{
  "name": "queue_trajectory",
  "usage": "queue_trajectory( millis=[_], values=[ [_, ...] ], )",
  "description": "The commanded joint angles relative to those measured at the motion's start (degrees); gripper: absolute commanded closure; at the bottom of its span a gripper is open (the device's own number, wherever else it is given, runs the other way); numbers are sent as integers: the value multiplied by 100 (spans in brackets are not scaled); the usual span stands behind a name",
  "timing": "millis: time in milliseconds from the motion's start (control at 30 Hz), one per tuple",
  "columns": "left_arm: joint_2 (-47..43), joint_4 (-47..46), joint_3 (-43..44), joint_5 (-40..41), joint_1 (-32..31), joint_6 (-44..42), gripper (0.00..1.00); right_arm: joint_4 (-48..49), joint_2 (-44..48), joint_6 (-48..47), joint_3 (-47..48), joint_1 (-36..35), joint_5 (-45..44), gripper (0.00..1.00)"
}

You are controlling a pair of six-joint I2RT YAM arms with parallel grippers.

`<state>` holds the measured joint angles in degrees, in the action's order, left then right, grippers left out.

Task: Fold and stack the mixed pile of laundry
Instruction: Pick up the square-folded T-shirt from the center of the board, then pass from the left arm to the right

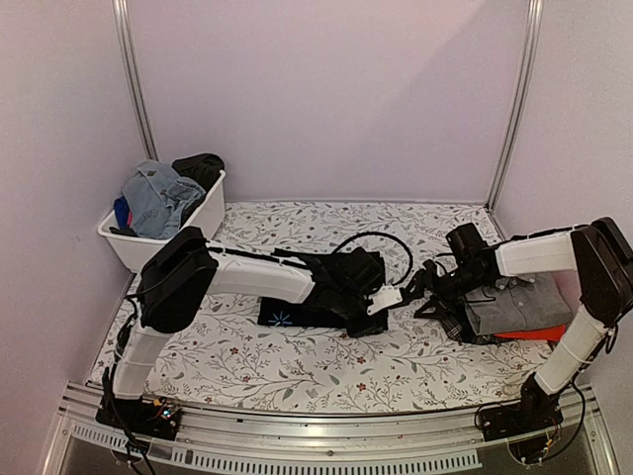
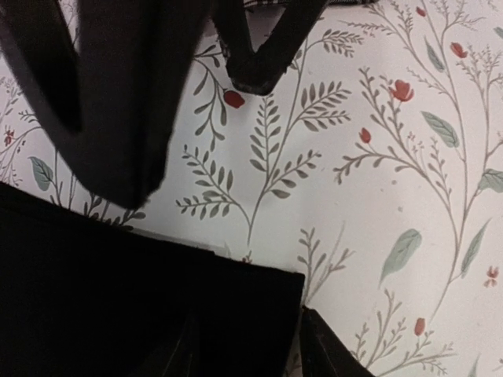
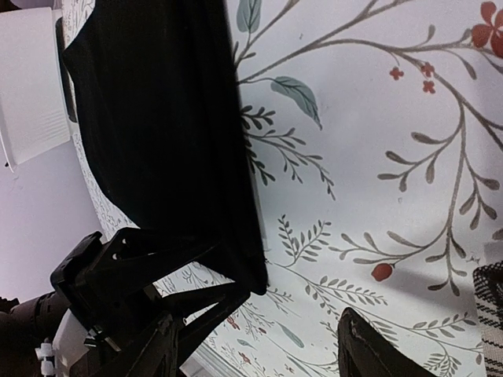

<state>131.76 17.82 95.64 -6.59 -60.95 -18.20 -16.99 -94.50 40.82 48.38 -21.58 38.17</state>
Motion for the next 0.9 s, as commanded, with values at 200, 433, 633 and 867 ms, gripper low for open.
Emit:
queue_trajectory(
  millis=[200, 433, 633, 867],
  values=[
    [54, 206, 463, -732, 83, 106, 92, 280, -159, 287, 162, -81, 201, 25],
    [-741, -471, 52, -1269, 434, 755, 100, 468, -535, 660, 477, -246, 389, 20],
    [-753, -446, 101, -1361, 461, 732, 100, 1179, -783, 1558, 430, -323, 612, 18],
    [-840, -526, 124, -1416, 468, 761, 100, 1999, -1233, 2423, 617, -393, 630, 21]
  ],
)
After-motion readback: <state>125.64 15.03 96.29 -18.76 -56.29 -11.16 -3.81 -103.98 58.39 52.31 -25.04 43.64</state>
